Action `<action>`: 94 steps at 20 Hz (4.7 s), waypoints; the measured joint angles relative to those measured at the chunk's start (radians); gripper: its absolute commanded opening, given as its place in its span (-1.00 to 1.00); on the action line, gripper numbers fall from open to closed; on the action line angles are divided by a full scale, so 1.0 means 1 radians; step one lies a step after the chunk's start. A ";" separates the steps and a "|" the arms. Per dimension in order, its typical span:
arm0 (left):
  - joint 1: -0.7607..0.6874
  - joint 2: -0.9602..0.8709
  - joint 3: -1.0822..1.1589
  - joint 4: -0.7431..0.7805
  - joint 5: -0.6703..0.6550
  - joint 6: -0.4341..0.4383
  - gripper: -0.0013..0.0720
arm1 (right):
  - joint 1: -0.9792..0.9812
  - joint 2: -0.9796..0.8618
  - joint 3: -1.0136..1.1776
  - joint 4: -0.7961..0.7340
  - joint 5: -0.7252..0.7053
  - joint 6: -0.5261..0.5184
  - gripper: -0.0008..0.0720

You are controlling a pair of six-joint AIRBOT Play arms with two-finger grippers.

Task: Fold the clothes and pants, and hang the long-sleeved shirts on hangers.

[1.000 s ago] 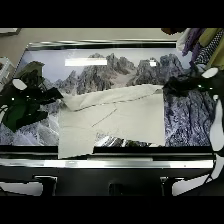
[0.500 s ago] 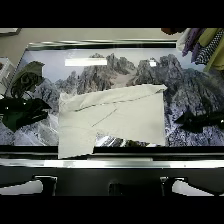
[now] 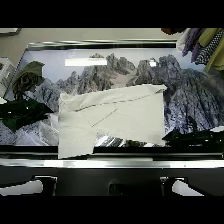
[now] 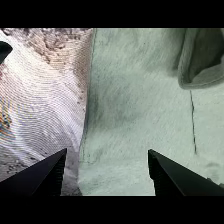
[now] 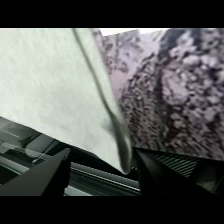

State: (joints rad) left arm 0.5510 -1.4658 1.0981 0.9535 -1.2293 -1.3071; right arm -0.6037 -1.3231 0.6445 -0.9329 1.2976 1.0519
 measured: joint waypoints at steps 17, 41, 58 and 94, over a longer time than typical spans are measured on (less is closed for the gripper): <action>0.011 0.000 -0.127 -0.005 0.022 0.126 0.61 | 0.010 0.001 -0.069 0.080 -0.034 -0.051 -0.89; -0.159 0.013 0.013 -0.203 0.027 0.206 -0.93 | 0.253 0.100 0.144 0.354 -0.170 -0.002 -0.90; -0.201 0.592 0.819 0.280 0.008 -0.394 -0.92 | 0.493 0.433 1.389 -0.441 -0.134 0.671 -0.90; -0.407 -0.367 0.600 0.294 0.165 -0.135 -0.92 | 0.494 -0.541 1.261 -0.628 -0.012 0.765 -0.89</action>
State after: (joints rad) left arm 0.1436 -1.8332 1.6985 1.2472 -1.0645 -1.4422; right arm -0.1101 -1.8637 1.9053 -1.5604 1.2854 1.8168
